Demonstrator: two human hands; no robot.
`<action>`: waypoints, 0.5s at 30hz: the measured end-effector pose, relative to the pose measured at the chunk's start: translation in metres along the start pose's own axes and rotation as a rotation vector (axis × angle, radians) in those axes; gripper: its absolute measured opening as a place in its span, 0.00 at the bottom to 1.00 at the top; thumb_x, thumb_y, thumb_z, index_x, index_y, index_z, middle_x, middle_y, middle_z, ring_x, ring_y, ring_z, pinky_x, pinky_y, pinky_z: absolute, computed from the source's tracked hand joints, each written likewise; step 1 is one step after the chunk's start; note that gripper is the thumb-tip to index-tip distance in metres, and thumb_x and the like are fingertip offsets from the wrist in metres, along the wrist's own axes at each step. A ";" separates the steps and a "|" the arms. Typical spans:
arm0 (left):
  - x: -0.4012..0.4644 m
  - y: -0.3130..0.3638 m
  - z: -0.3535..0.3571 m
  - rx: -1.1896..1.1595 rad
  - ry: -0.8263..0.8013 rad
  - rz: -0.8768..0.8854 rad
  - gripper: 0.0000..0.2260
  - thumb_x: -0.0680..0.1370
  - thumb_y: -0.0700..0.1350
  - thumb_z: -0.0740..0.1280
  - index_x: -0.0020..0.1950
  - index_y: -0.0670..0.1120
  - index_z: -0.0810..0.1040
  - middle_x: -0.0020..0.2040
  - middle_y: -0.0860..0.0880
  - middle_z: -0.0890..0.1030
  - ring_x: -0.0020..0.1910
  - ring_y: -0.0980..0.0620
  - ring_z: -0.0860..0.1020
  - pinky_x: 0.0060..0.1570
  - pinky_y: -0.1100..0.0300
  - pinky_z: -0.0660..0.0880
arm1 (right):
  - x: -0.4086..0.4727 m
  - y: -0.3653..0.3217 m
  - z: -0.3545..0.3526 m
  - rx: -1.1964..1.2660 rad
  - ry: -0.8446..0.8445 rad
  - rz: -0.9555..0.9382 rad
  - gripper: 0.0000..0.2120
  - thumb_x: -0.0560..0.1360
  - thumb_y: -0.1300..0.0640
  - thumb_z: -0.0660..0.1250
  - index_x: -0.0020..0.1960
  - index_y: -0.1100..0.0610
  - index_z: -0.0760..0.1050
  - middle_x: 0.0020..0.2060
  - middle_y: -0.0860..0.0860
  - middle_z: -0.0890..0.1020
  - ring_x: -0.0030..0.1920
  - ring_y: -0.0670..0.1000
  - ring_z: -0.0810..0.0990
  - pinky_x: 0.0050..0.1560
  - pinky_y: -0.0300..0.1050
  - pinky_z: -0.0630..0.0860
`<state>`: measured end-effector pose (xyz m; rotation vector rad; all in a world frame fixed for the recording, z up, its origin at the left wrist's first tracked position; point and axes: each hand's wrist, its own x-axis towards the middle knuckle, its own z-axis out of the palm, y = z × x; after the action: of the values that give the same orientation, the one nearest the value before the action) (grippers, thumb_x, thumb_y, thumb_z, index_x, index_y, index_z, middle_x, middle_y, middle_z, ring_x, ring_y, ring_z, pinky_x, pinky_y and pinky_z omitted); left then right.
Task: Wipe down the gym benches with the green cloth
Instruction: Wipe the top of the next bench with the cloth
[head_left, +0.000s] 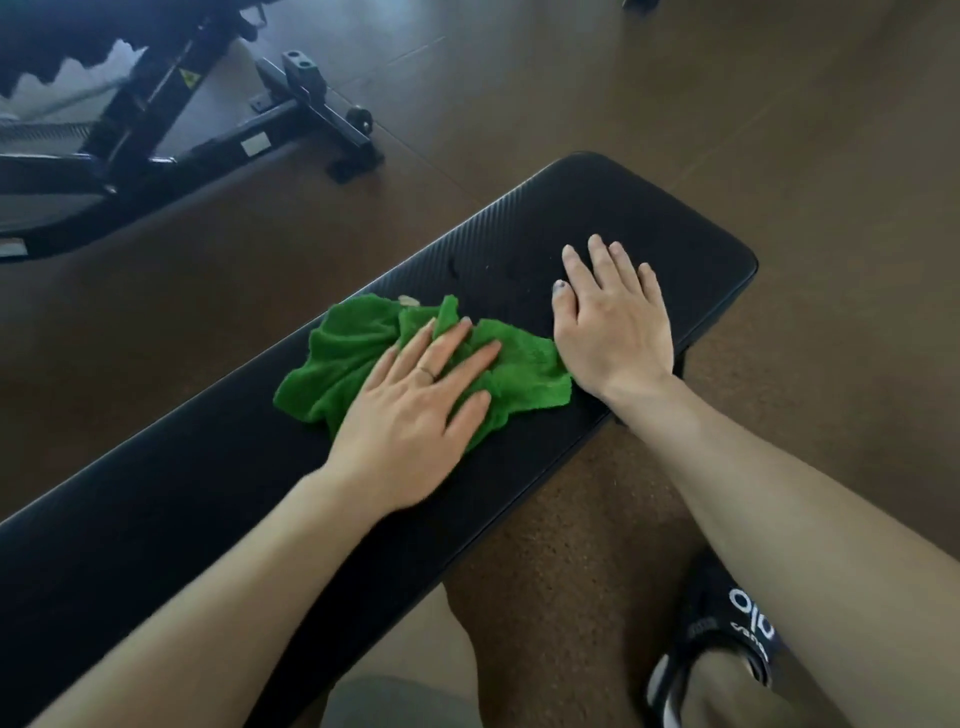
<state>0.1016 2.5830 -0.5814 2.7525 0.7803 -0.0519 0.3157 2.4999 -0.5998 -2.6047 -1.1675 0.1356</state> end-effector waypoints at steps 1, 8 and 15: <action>0.019 -0.003 -0.001 -0.006 0.018 -0.017 0.24 0.84 0.62 0.45 0.82 0.67 0.51 0.84 0.61 0.46 0.83 0.55 0.43 0.81 0.54 0.41 | 0.000 0.000 0.003 -0.004 0.018 -0.003 0.28 0.86 0.44 0.43 0.84 0.48 0.54 0.84 0.50 0.53 0.84 0.50 0.48 0.83 0.54 0.44; 0.091 0.000 0.001 -0.013 0.008 -0.128 0.24 0.85 0.61 0.49 0.82 0.64 0.53 0.84 0.57 0.48 0.83 0.51 0.45 0.81 0.52 0.42 | 0.001 0.005 0.002 -0.011 0.001 -0.035 0.27 0.86 0.48 0.45 0.84 0.49 0.53 0.84 0.50 0.51 0.84 0.50 0.46 0.82 0.53 0.43; -0.029 0.051 0.015 0.058 -0.074 0.079 0.28 0.83 0.64 0.42 0.84 0.60 0.48 0.84 0.56 0.44 0.83 0.53 0.38 0.82 0.48 0.43 | 0.006 0.033 -0.003 -0.018 0.005 -0.155 0.26 0.85 0.45 0.47 0.82 0.45 0.60 0.83 0.48 0.58 0.83 0.48 0.52 0.82 0.54 0.46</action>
<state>0.1044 2.5222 -0.5796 2.8149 0.6604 -0.1618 0.3442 2.4825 -0.6064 -2.5158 -1.3696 0.0870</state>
